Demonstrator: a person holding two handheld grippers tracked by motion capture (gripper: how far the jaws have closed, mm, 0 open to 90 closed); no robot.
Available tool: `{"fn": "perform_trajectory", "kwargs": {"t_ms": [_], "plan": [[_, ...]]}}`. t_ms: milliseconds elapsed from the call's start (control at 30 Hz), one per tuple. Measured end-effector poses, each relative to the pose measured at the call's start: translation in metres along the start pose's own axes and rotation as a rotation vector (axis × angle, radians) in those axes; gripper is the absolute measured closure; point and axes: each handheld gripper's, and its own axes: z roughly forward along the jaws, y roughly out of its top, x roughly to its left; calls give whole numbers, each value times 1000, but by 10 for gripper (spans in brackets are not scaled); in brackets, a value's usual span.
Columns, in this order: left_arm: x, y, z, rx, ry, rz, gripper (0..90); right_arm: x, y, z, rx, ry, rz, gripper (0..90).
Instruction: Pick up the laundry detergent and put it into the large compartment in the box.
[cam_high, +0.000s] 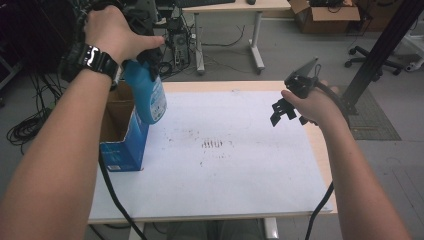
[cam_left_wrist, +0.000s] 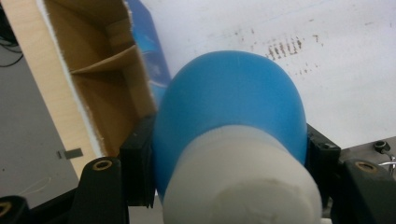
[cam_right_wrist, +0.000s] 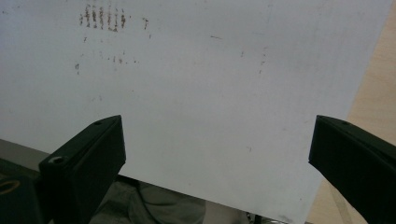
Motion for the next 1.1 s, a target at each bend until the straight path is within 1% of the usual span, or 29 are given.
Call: {"fn": "perform_trajectory", "kwargs": {"t_ms": [67, 167, 300, 500, 667, 733, 833, 967, 1100], "plan": [[8, -1, -1, -3, 2, -20, 372, -1, 1, 1, 4, -1, 4, 37], [21, -3, -2, 1, 10, -39, 372, -2, 1, 4, 7, 2, 3, 38], [42, -7, -1, 3, 17, -81, 372, -4, 3, 6, 8, 5, 6, 38], [67, -14, 1, 11, 32, -128, 372, -7, 4, 8, 13, 6, 9, 38], [85, -20, 4, 11, 32, -168, 372, -9, 3, 10, 14, 6, 18, 38], [91, -21, 6, 9, 37, -183, 372, -9, 3, 11, 13, 8, 20, 37], [97, -24, 9, 9, 46, -194, 373, -10, 4, 13, 17, 9, 21, 38], [105, -27, 18, 11, 34, -207, 373, -9, 4, 15, 20, 12, 21, 37], [107, -28, 30, 23, 26, -209, 373, -9, 5, 17, 22, 9, 23, 38]]}}
